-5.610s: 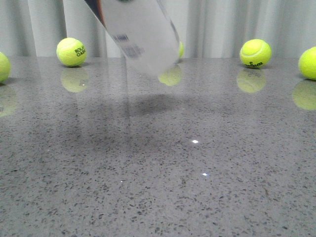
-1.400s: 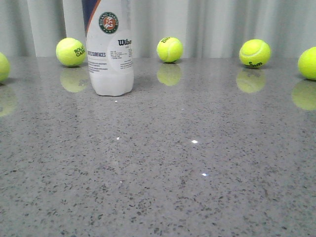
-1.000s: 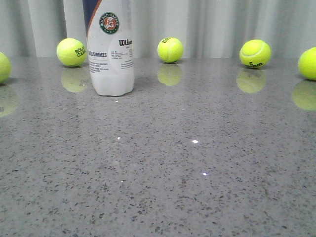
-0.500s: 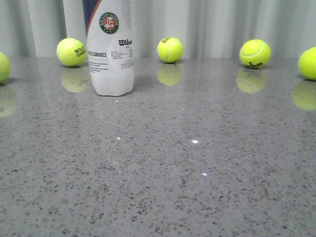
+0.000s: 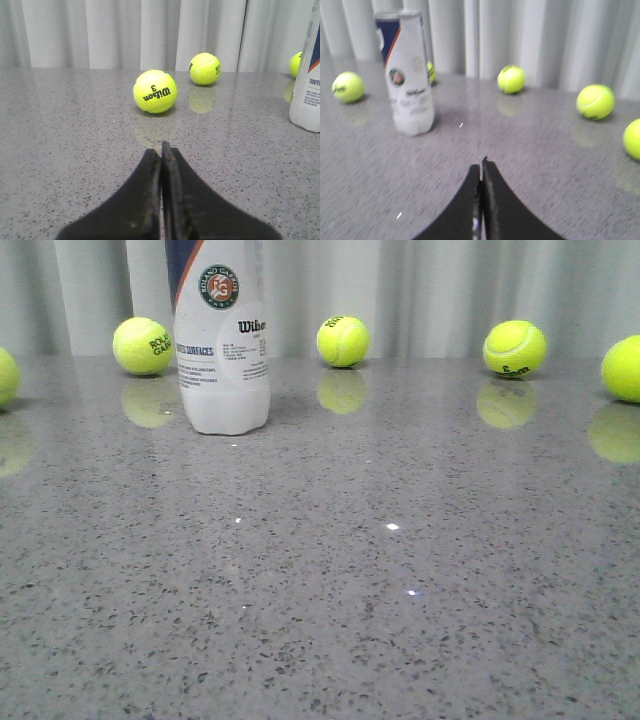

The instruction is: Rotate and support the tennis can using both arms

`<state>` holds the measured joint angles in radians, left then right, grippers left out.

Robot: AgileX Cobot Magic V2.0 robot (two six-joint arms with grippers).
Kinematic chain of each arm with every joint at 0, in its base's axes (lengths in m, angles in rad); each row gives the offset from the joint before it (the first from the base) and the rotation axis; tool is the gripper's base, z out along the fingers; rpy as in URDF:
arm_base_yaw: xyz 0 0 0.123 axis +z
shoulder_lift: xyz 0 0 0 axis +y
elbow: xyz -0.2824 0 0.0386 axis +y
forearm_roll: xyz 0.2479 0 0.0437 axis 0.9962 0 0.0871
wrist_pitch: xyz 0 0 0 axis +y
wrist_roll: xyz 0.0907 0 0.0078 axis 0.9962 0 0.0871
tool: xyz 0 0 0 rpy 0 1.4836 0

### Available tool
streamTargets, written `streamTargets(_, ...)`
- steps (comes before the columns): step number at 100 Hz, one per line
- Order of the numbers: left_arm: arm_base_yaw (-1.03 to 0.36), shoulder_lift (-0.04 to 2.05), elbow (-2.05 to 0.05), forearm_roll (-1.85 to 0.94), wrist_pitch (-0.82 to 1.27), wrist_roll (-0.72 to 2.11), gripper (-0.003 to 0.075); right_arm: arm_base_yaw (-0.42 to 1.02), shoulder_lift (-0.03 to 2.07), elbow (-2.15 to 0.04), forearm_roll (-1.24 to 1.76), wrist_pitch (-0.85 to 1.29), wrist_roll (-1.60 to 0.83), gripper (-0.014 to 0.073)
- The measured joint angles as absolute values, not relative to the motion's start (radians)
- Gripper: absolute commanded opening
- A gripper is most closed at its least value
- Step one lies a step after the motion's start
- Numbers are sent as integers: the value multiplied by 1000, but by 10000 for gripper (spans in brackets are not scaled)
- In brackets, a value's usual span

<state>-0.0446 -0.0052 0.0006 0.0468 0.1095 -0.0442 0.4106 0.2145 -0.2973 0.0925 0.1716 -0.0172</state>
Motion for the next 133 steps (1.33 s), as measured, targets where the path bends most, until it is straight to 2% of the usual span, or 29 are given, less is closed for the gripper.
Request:
streamTargets(19, -45, -5, 1, 47, 107, -45, -19, 231, 210, -134, 23, -66, 8, -60)
streamTargets(32, -45, -5, 1, 47, 107, -45, -19, 100, 143, -27, -28, -86, 84, -60)
streamTargets(46, -45, -5, 1, 47, 106, -45, -19, 20, 52, 26, -49, -49, 110, -60)
streamTargets(78, -45, -5, 1, 47, 101, -45, -19, -65, -10, 25, -63, 66, 116, -60)
streamTargets(133, -45, -5, 1, 47, 101, -47, -19, -67, -10, 25, -63, 92, 104, -60)
